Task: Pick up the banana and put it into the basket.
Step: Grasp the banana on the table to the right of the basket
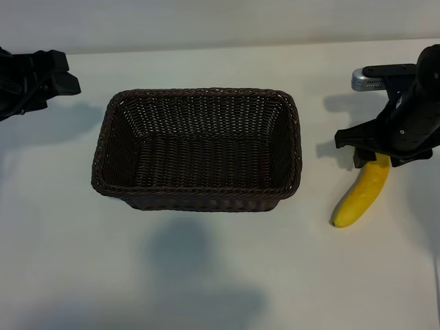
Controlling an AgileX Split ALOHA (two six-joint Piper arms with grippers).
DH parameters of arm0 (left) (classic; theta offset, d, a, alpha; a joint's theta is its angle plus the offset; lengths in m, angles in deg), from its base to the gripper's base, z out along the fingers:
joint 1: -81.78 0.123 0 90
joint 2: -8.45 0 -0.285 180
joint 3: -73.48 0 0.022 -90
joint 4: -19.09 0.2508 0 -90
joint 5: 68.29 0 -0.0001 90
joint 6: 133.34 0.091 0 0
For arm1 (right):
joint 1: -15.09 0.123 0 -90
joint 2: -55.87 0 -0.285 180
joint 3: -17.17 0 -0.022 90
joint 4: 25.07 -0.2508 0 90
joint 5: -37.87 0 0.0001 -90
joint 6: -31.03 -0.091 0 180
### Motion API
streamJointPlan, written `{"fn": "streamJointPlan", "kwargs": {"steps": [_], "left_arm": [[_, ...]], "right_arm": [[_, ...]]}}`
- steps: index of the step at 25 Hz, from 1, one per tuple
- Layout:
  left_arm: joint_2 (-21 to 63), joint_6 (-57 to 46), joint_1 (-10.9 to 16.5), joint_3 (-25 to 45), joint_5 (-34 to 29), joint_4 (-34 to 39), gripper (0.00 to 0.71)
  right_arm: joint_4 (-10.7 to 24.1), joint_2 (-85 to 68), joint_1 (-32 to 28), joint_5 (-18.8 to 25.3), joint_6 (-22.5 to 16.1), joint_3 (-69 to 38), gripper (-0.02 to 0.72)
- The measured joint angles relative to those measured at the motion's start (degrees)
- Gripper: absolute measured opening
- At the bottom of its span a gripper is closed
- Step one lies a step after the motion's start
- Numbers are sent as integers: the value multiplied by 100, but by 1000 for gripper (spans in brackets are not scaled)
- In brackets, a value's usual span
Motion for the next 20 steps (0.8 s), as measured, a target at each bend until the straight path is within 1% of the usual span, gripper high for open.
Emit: {"fn": "streamJointPlan", "kwargs": {"steps": [9, 16, 18, 20], "left_arm": [[0, 0, 0, 0, -66, 0, 591], [0, 0, 0, 0, -83, 0, 590], [0, 0, 0, 0, -83, 0, 590], [0, 0, 0, 0, -83, 0, 590]], "right_arm": [[194, 249, 0, -125, -10, 0, 549], [202, 654, 0, -169, 40, 0, 549], [209, 735, 0, -157, 47, 0, 535], [219, 744, 0, -153, 52, 0, 499]]}}
